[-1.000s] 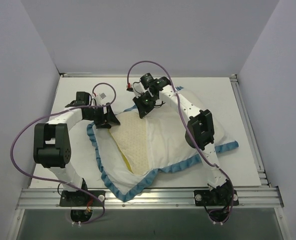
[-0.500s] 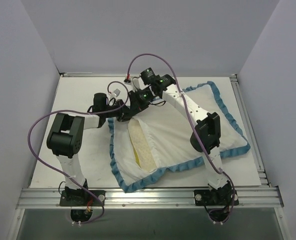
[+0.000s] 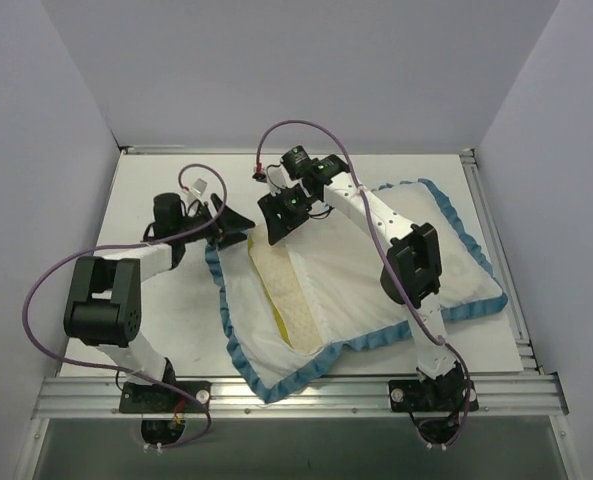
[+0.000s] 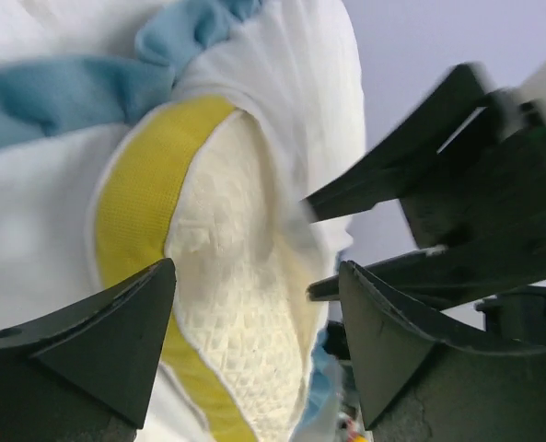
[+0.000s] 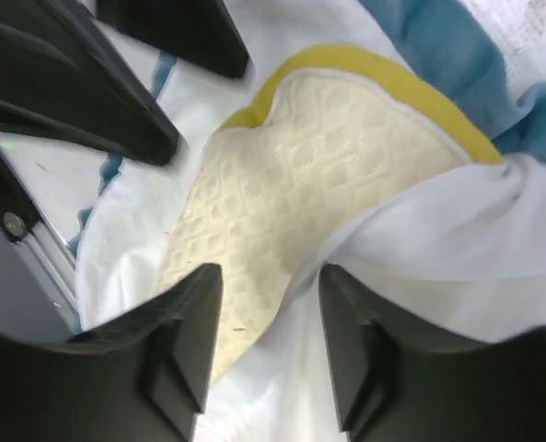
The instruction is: Put the pillow into the pillowcase
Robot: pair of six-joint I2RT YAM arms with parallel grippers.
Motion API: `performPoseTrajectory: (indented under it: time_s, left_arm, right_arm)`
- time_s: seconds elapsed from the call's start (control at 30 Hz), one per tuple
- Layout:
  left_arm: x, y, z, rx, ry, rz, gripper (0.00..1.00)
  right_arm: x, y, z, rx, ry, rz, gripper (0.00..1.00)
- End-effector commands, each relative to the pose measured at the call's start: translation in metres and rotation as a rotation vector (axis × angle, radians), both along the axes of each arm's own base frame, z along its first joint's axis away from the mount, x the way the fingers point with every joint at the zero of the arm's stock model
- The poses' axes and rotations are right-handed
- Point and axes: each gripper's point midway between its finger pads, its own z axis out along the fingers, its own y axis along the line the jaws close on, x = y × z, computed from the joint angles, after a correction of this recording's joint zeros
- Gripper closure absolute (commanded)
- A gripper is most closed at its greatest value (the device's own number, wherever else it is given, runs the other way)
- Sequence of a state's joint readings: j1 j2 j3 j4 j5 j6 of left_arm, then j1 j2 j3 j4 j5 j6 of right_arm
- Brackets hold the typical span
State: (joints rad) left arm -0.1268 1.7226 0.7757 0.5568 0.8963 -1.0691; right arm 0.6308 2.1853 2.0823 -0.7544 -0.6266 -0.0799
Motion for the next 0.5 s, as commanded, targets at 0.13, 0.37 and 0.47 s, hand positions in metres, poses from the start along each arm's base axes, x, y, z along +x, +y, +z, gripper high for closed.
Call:
performPoseTrajectory:
  time_s: [0.13,0.37,0.47]
  left_arm:
    - [0.017,0.114,0.021,0.502,-0.161,0.141,0.16]
    - [0.004,0.142,0.009,0.551,-0.098,0.235,0.14]
    - [0.000,0.150,0.002,0.589,-0.076,0.282,0.14]
  right_arm:
    - [-0.035,0.000,-0.006,-0.266,-0.073,0.016,0.00]
    - [-0.079,0.007,-0.017,-0.422,-0.143,0.029,0.00]
    - [-0.079,0.011,-0.036,-0.483,-0.175,-0.001,0.00]
